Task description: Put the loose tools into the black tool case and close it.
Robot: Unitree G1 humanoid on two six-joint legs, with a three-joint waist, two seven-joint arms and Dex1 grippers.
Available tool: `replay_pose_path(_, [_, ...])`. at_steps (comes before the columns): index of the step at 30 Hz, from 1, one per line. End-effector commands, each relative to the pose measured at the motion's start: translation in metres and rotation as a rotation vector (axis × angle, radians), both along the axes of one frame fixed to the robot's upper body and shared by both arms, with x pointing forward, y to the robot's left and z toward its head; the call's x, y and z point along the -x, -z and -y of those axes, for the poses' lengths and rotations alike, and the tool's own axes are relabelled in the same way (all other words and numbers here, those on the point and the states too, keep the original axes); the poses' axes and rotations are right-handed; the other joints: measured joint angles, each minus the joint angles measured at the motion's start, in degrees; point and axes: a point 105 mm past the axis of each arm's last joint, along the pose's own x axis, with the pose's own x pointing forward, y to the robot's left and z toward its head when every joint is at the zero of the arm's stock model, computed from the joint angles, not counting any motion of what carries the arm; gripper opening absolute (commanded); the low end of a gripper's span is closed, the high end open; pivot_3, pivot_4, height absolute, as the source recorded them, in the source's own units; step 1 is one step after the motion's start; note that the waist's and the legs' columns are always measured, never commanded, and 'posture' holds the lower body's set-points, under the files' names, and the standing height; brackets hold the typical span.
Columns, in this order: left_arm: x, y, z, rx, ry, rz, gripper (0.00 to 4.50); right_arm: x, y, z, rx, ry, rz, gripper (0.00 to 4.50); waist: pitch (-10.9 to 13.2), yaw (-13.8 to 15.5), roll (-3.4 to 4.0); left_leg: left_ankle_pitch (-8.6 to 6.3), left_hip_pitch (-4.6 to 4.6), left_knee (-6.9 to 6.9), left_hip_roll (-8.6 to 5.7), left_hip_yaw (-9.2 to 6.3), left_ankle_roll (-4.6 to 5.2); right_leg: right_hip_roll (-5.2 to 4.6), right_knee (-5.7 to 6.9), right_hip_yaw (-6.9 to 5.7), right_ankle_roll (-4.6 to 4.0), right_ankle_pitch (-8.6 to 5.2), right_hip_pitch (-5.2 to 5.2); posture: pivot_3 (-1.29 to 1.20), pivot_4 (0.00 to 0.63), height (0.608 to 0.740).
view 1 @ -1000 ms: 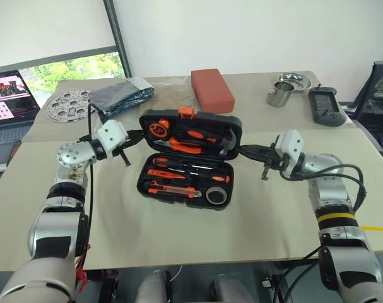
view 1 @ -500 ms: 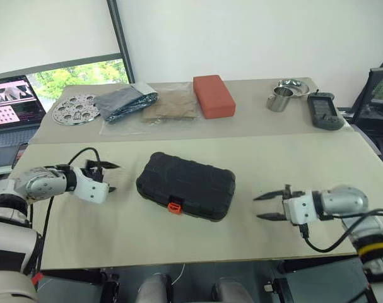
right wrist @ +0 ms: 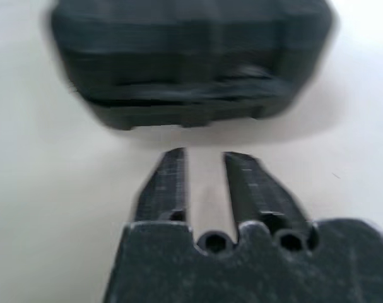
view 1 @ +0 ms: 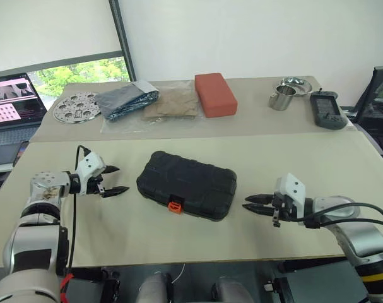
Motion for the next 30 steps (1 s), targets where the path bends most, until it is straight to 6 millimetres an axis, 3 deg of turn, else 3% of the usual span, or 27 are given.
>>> replay_pose_path(1, [-0.005, 0.000, 0.017, 0.080, 0.010, -0.034, 4.50, -0.010, -0.020, -0.010, -0.047, 0.042, 0.047, 0.08, 0.00, 0.05, 0.00, 0.00, 0.01, 0.00, 0.00, -0.02, -0.01, 0.00, 0.02, 0.01, 0.00, 0.00, 0.00, 0.00, 0.150, 0.740])
replay_pose_path(8, [-0.010, 0.004, 0.067, 0.099, 0.141, 0.029, 4.50, -0.021, -0.017, -0.023, -0.006, 0.019, 0.045, 0.08, 0.00, 0.46, 0.00, 0.01, -0.04, 0.04, -0.01, -0.04, -0.01, 0.01, -0.04, 0.02, 0.03, 0.01, 0.04, 0.00, 0.150, 0.740])
replay_pose_path(14, [0.000, 0.000, 0.101, 0.145, 0.281, 0.063, 4.50, -0.045, -0.025, -0.028, 0.006, 0.044, 0.088, 0.08, -0.01, 0.39, 0.00, 0.01, -0.01, 0.06, -0.01, -0.03, -0.01, 0.01, -0.04, 0.05, 0.06, 0.03, 0.07, 0.00, 0.150, 0.740])
replay_pose_path(24, [0.008, -0.002, 0.116, 0.180, 0.278, 0.100, 4.50, -0.105, -0.036, -0.046, -0.022, 0.123, 0.181, 0.08, -0.02, -0.17, 0.03, 0.03, 0.00, 0.06, 0.00, 0.03, -0.04, 0.05, -0.02, 0.10, 0.06, 0.03, 0.04, 0.00, 0.150, 0.740])
replay_pose_path(28, [0.016, -0.012, 0.121, 0.263, 0.281, 0.145, 4.50, -0.125, -0.046, -0.045, -0.073, 0.203, 0.252, 0.08, -0.02, -0.35, 0.03, 0.05, 0.00, 0.05, 0.03, 0.05, -0.07, 0.04, 0.00, 0.14, 0.06, 0.03, 0.02, 0.00, 0.150, 0.740])
replay_pose_path(30, [0.026, -0.012, 0.118, 0.268, 0.288, 0.141, 4.50, -0.131, -0.051, -0.033, -0.093, 0.263, 0.283, 0.08, -0.02, -0.37, 0.03, 0.07, -0.03, 0.03, 0.09, 0.05, -0.12, 0.05, -0.03, 0.14, 0.06, 0.04, 0.00, 0.00, 0.150, 0.740])
